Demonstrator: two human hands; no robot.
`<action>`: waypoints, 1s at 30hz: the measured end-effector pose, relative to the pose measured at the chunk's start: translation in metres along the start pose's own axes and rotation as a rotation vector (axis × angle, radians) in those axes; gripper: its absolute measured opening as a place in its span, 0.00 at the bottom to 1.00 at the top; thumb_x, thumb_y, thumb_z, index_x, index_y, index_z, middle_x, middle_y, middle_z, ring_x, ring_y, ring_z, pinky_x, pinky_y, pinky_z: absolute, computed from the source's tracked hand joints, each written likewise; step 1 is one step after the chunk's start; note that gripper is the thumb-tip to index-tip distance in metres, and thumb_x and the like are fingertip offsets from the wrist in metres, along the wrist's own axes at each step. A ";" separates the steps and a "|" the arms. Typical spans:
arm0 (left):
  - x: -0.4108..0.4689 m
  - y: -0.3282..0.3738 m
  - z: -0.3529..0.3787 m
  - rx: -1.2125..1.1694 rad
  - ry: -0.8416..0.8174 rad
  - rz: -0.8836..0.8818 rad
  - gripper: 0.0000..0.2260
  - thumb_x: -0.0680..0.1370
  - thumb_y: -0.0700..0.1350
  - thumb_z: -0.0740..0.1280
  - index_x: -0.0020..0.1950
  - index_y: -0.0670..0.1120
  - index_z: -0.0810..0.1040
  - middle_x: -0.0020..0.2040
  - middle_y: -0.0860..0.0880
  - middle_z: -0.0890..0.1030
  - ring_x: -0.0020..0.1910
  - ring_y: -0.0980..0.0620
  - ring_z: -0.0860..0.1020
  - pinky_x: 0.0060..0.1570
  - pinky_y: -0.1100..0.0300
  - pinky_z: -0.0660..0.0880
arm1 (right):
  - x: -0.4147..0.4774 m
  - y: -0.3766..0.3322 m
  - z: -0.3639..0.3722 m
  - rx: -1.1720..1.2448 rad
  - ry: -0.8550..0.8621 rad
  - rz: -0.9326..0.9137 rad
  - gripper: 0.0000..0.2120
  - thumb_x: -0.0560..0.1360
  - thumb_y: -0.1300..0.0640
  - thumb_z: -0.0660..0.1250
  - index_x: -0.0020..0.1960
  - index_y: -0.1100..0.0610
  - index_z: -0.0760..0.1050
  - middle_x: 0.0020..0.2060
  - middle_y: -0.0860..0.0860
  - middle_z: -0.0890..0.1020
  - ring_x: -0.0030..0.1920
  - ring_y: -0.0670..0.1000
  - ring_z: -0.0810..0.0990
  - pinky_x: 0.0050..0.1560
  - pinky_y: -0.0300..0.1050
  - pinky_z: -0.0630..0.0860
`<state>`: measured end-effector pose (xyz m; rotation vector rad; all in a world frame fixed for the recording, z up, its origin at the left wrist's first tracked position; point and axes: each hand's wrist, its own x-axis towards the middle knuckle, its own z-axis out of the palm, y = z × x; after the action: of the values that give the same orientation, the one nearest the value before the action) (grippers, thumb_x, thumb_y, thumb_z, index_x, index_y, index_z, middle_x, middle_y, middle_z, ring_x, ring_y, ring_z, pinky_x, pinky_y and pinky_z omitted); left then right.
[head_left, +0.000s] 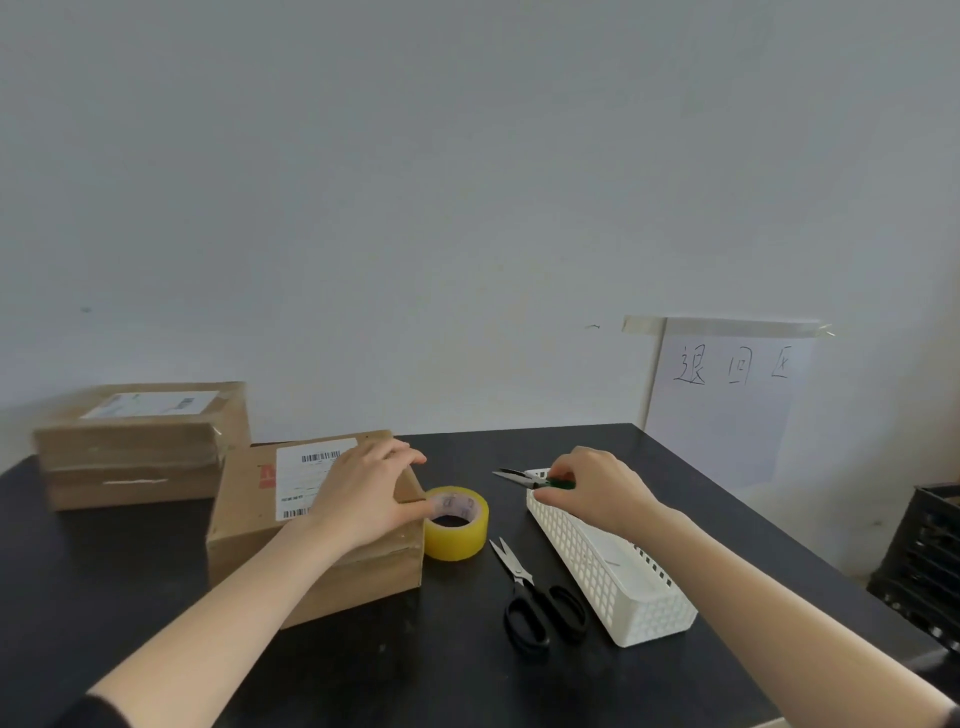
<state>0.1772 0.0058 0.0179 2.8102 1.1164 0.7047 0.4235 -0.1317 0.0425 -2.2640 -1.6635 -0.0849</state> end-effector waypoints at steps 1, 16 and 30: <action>-0.002 -0.004 -0.002 0.015 -0.014 -0.011 0.30 0.70 0.67 0.65 0.69 0.57 0.68 0.71 0.56 0.67 0.69 0.53 0.65 0.66 0.53 0.65 | 0.001 -0.005 0.001 -0.003 -0.006 -0.006 0.16 0.73 0.39 0.64 0.50 0.50 0.79 0.47 0.47 0.76 0.46 0.49 0.76 0.46 0.45 0.75; -0.032 -0.042 -0.023 -0.037 -0.164 -0.089 0.29 0.70 0.63 0.69 0.70 0.60 0.68 0.74 0.56 0.64 0.71 0.53 0.64 0.67 0.53 0.66 | -0.001 -0.066 0.053 0.178 -0.037 0.026 0.16 0.69 0.39 0.67 0.45 0.51 0.81 0.40 0.48 0.81 0.42 0.47 0.79 0.41 0.46 0.78; -0.069 -0.085 -0.045 -0.101 -0.176 -0.167 0.26 0.69 0.62 0.71 0.66 0.63 0.69 0.73 0.58 0.65 0.70 0.54 0.66 0.64 0.55 0.69 | -0.010 -0.127 0.088 0.123 -0.109 0.080 0.18 0.71 0.40 0.66 0.43 0.55 0.77 0.37 0.48 0.79 0.39 0.50 0.78 0.36 0.43 0.72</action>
<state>0.0598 0.0176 0.0146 2.5983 1.2281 0.4747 0.2883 -0.0812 -0.0146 -2.2752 -1.5815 0.1578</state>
